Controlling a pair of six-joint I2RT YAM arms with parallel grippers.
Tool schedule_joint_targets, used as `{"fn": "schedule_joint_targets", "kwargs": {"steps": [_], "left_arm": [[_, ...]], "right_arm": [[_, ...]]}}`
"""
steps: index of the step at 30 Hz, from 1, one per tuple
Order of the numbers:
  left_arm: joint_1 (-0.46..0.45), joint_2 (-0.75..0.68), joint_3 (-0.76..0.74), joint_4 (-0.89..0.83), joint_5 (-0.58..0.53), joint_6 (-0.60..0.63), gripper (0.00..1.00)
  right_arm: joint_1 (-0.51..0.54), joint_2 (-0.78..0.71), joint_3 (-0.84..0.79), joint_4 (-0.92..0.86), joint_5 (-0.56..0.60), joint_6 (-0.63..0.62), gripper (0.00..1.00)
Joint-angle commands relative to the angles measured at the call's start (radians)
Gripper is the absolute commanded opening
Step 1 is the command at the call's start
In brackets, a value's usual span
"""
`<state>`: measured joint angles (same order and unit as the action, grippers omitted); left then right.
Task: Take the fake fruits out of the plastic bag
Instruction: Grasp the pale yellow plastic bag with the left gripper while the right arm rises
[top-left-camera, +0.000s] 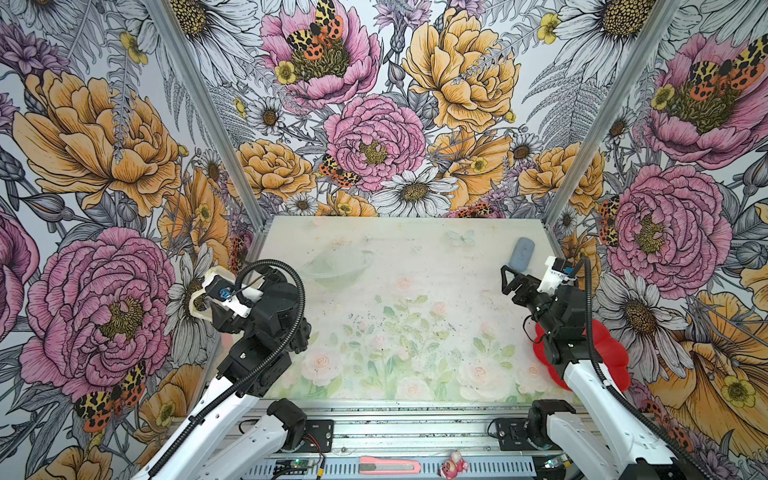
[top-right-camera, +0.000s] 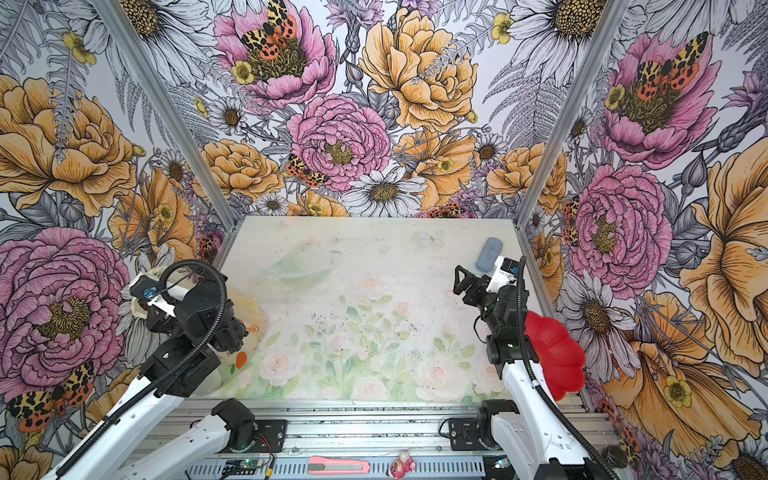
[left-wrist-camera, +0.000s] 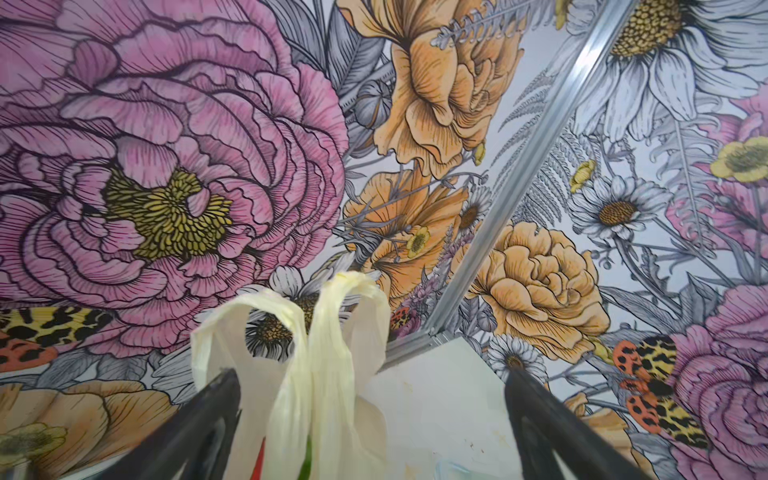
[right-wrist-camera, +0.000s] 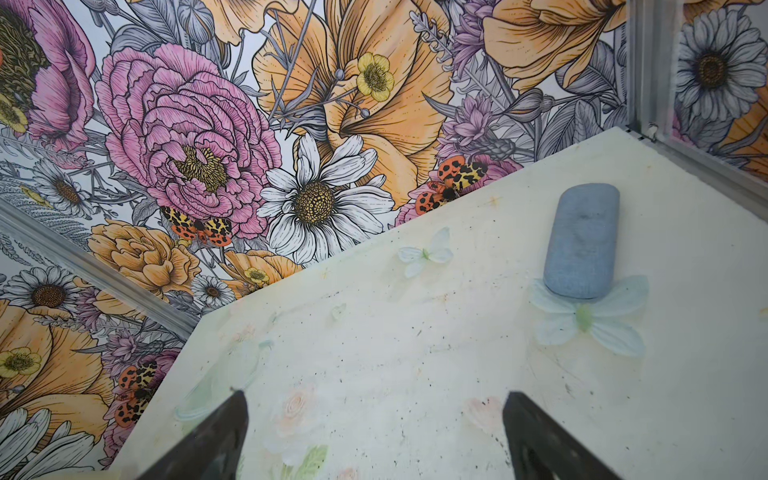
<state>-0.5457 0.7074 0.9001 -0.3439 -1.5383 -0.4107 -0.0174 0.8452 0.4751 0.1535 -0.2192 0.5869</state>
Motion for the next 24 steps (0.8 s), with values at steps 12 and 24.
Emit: {"fn": "schedule_joint_targets", "kwargs": {"steps": [12, 24], "left_arm": [[0.588, 0.095, 0.074, -0.282, 0.701, -0.256, 0.95], [0.674, 0.095, -0.012, -0.142, 1.067, -0.252, 0.27]], "right_arm": [[0.010, 0.010, 0.031, 0.012, -0.023, 0.008, 0.95], [0.010, 0.011, 0.029, 0.009, -0.014, 0.010, 0.93]]}}
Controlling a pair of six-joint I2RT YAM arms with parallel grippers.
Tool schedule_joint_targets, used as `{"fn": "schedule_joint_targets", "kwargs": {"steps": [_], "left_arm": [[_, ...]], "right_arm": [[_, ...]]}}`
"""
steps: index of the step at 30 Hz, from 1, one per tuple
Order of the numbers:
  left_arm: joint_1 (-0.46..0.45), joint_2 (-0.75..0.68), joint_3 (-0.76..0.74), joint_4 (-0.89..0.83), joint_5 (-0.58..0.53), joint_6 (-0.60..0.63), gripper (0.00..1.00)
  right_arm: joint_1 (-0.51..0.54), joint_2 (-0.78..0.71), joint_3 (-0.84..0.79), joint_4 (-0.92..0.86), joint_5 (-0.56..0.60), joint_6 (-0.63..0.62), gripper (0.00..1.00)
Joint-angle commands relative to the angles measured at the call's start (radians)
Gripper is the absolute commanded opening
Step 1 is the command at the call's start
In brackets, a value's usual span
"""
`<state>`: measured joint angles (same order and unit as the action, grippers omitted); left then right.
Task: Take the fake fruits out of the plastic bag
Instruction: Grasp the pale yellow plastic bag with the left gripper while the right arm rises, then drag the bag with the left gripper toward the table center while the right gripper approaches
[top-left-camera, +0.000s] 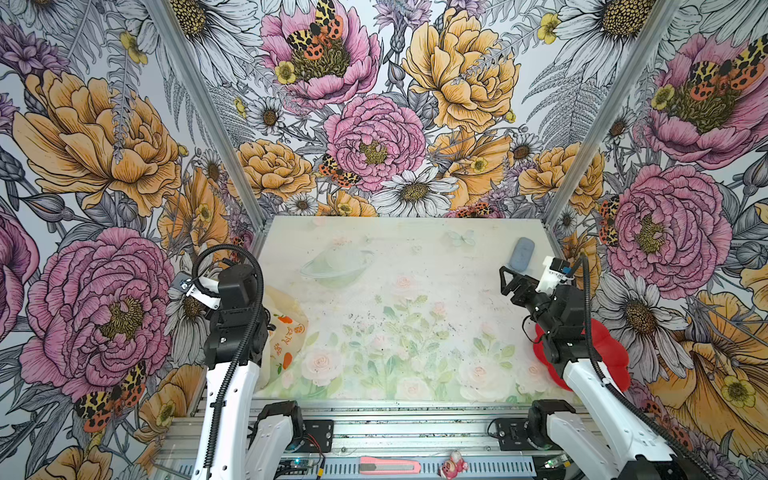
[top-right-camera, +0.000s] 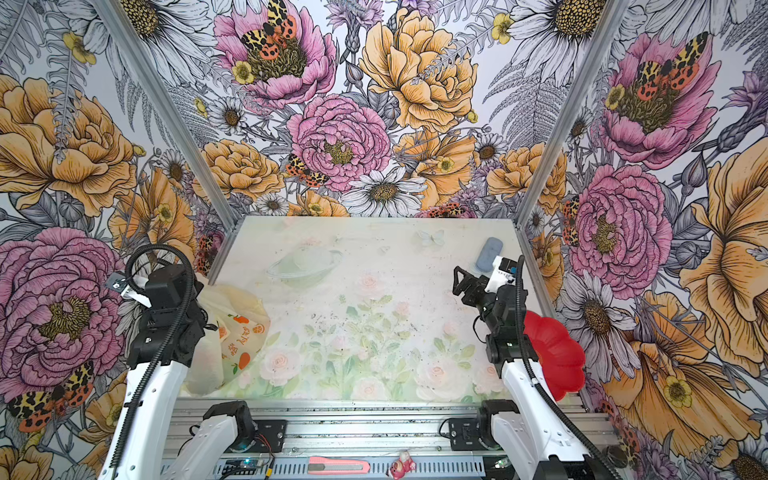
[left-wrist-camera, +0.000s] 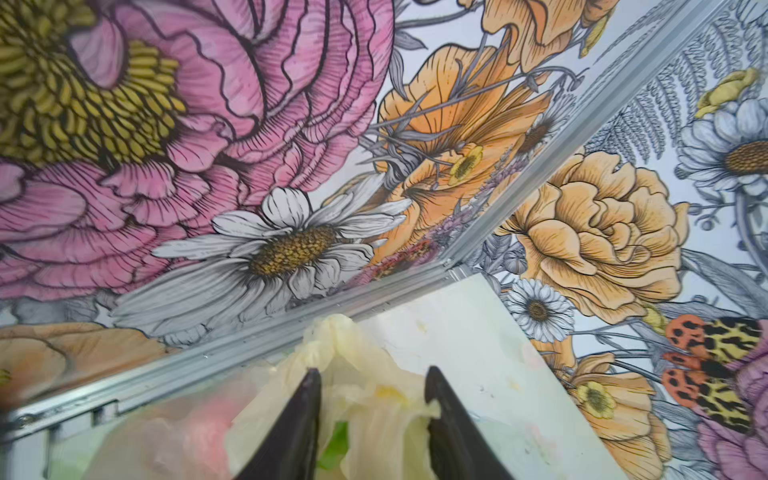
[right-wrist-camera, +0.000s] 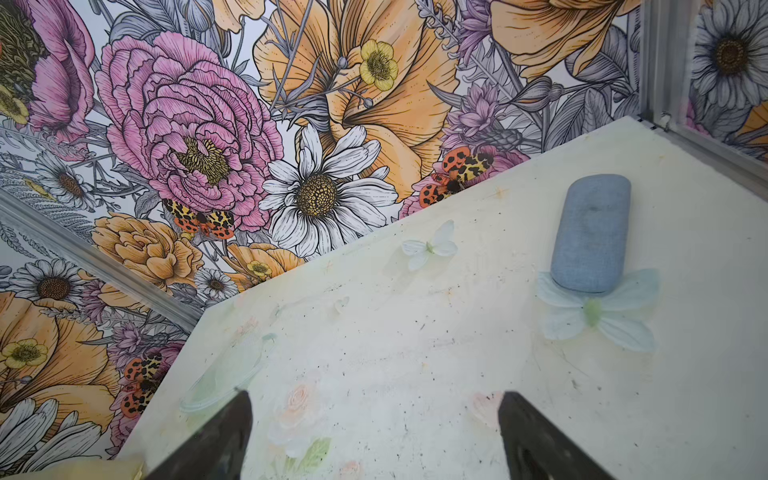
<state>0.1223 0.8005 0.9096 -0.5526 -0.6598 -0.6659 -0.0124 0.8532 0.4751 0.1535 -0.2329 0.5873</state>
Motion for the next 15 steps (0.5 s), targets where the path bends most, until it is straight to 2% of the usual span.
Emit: {"fn": "schedule_joint_targets", "kwargs": {"steps": [1, 5, 8, 15], "left_arm": [[0.005, 0.011, -0.020, 0.076, 0.229, -0.003, 0.20], [-0.036, 0.052, -0.010, 0.149, 0.371, 0.016, 0.00], [-0.125, 0.080, 0.033, 0.200, 0.398, 0.065, 0.00], [-0.492, 0.228, 0.167, 0.283, 0.333, 0.156, 0.00]], "right_arm": [[0.005, 0.001, 0.031, 0.007, 0.002, 0.011, 0.93], [0.005, 0.003, 0.038, -0.015, 0.012, 0.016, 0.92], [0.005, 0.002, 0.046, -0.032, 0.012, 0.024, 0.92], [0.031, -0.001, 0.061, -0.093, 0.020, 0.025, 0.88]]}}
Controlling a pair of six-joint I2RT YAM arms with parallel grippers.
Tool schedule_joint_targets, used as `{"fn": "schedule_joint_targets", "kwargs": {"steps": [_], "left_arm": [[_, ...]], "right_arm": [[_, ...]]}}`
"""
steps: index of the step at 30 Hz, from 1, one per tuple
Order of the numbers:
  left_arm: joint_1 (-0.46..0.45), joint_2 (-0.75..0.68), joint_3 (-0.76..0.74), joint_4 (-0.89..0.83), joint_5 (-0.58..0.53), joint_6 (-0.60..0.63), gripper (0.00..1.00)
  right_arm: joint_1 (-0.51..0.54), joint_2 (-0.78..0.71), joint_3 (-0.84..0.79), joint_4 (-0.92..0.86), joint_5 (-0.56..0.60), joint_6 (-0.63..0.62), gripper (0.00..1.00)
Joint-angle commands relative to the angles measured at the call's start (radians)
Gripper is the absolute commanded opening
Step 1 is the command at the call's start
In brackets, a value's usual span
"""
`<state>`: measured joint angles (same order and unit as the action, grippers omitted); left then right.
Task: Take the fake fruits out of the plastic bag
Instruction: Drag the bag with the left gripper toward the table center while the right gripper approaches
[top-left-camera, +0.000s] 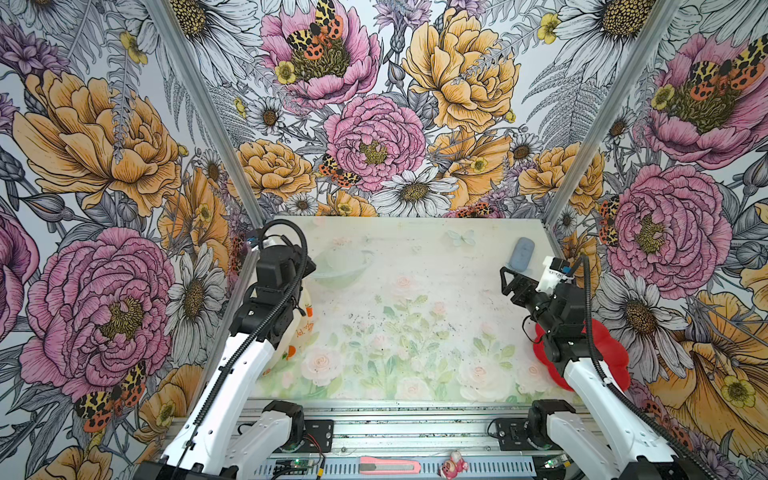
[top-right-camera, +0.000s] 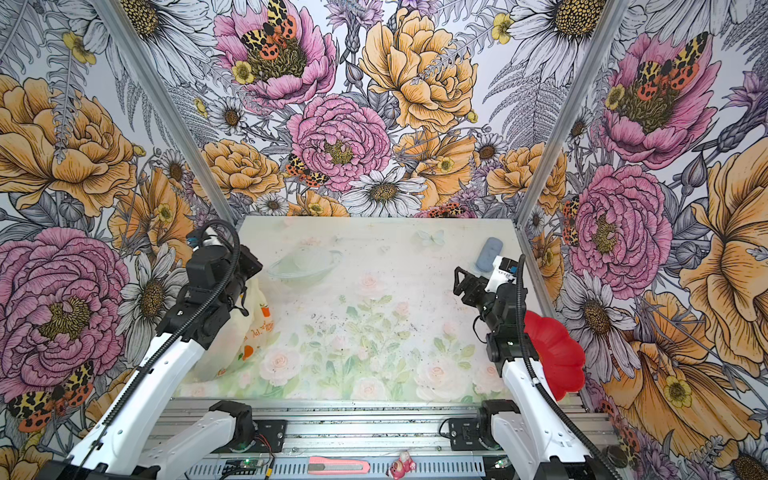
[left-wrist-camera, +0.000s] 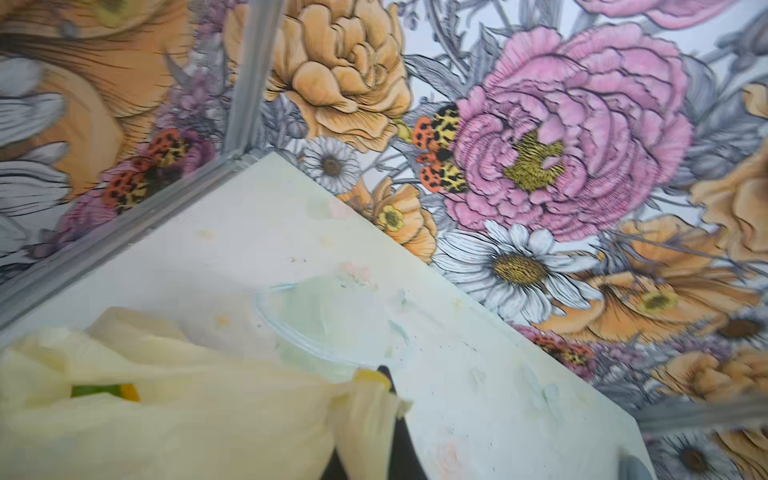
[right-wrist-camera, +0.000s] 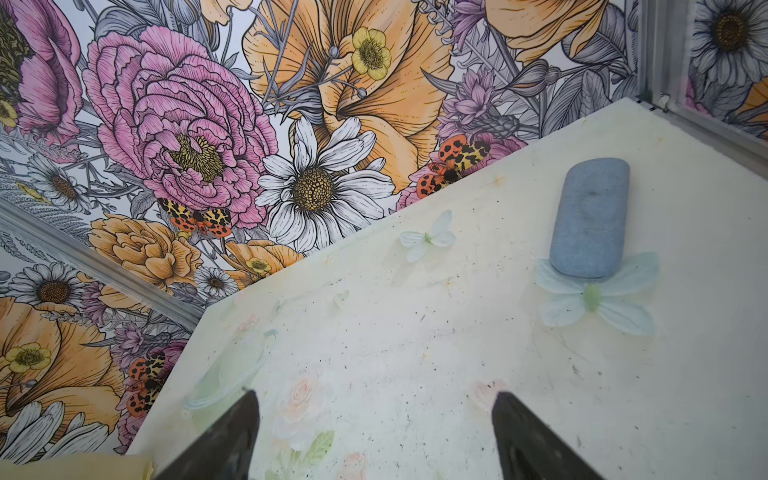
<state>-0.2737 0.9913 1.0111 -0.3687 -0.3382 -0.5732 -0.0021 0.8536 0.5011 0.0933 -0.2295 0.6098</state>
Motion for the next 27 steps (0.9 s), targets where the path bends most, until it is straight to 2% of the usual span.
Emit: {"fn": "schedule_joint_targets", "kwargs": {"steps": [1, 6, 15, 22, 27], "left_arm": [[-0.131, 0.061, 0.081, 0.108, 0.008, 0.070, 0.00], [-0.285, 0.191, 0.185, 0.157, 0.013, 0.113, 0.00], [-0.487, 0.375, 0.311, 0.193, 0.089, 0.235, 0.00], [-0.578, 0.397, 0.298, 0.175, 0.119, 0.320, 0.00], [-0.607, 0.393, 0.287, 0.147, 0.163, 0.329, 0.02]], "right_arm": [[0.029, -0.007, 0.037, -0.039, 0.023, -0.003, 0.88], [0.106, -0.025, 0.060, -0.088, 0.073, -0.041, 0.88], [0.204, -0.027, 0.087, -0.110, 0.090, -0.051, 0.88], [0.242, -0.015, 0.091, -0.117, 0.105, -0.057, 0.88], [0.267, 0.004, 0.112, -0.118, 0.127, -0.055, 0.88]]}}
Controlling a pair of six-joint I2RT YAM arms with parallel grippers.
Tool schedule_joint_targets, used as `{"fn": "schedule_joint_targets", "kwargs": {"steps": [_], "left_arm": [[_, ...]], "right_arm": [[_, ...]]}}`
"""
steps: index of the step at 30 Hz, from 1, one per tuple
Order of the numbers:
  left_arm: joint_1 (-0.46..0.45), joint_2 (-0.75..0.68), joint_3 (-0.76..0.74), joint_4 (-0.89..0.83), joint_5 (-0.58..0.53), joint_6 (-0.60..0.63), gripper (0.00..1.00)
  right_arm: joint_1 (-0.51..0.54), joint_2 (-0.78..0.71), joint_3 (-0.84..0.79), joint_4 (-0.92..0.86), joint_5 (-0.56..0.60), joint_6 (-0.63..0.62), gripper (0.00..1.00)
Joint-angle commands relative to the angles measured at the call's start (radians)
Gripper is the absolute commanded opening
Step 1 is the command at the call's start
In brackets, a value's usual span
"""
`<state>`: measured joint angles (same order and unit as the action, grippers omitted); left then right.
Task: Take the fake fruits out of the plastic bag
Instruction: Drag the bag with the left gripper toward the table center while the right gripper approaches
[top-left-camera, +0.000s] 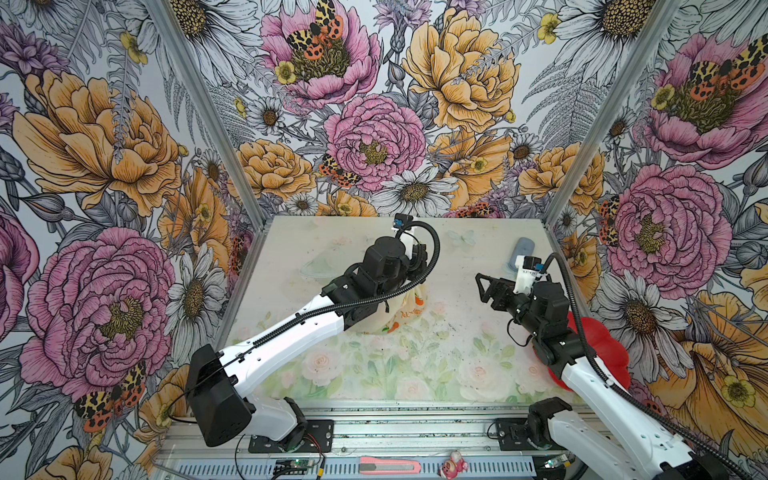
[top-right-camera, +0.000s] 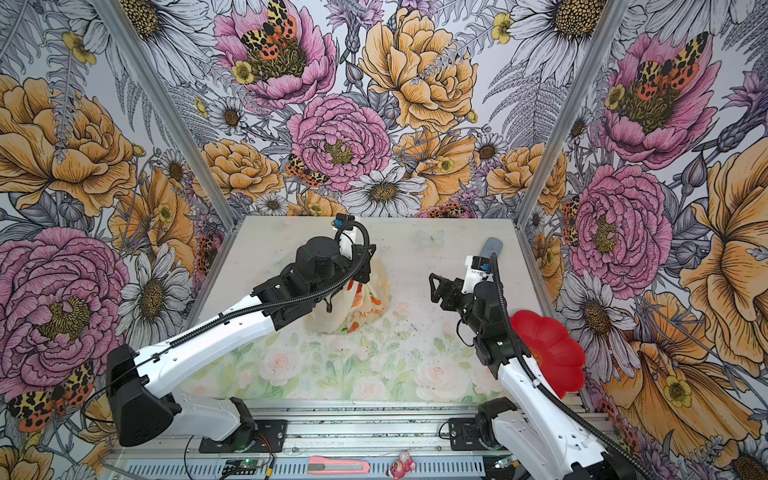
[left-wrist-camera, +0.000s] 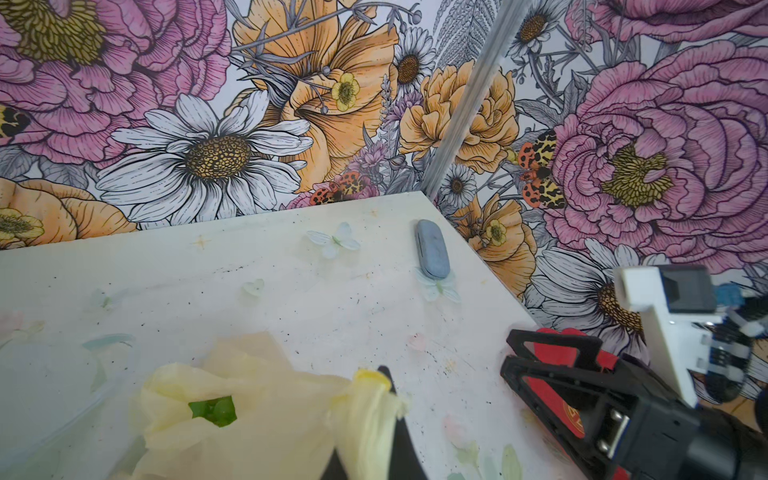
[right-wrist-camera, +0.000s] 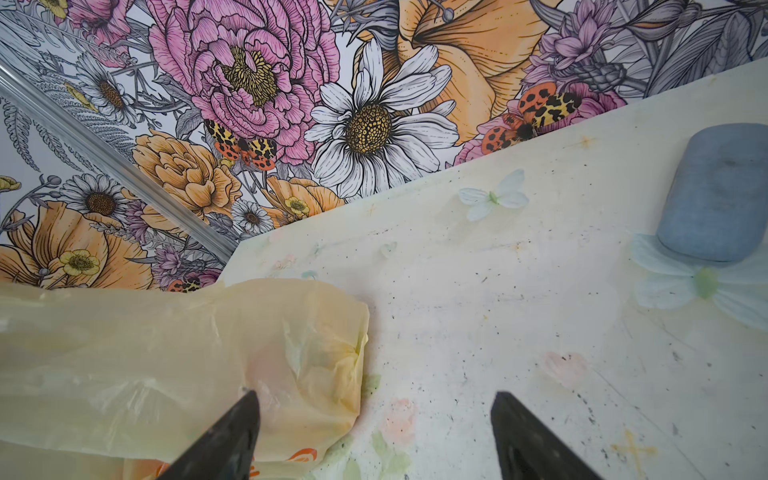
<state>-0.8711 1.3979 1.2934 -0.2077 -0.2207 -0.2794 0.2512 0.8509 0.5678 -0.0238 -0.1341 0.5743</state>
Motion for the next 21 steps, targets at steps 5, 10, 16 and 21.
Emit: {"fn": "schedule_joint_targets", "kwargs": {"steps": [5, 10, 16, 21], "left_arm": [[-0.012, -0.043, -0.013, -0.113, -0.044, 0.016, 0.24], [-0.002, -0.146, -0.126, -0.064, 0.036, 0.009, 0.61], [0.010, -0.287, -0.261, -0.038, -0.068, 0.013, 0.84], [0.045, -0.386, -0.362, 0.012, -0.061, -0.005, 0.88]], "right_arm": [[0.057, 0.030, 0.085, -0.019, 0.062, -0.027, 0.88], [0.137, 0.050, 0.140, -0.048, 0.070, -0.081, 0.88], [0.356, 0.052, 0.244, -0.083, 0.132, -0.215, 0.88], [0.515, 0.119, 0.309, -0.104, 0.253, -0.294, 0.89]]}}
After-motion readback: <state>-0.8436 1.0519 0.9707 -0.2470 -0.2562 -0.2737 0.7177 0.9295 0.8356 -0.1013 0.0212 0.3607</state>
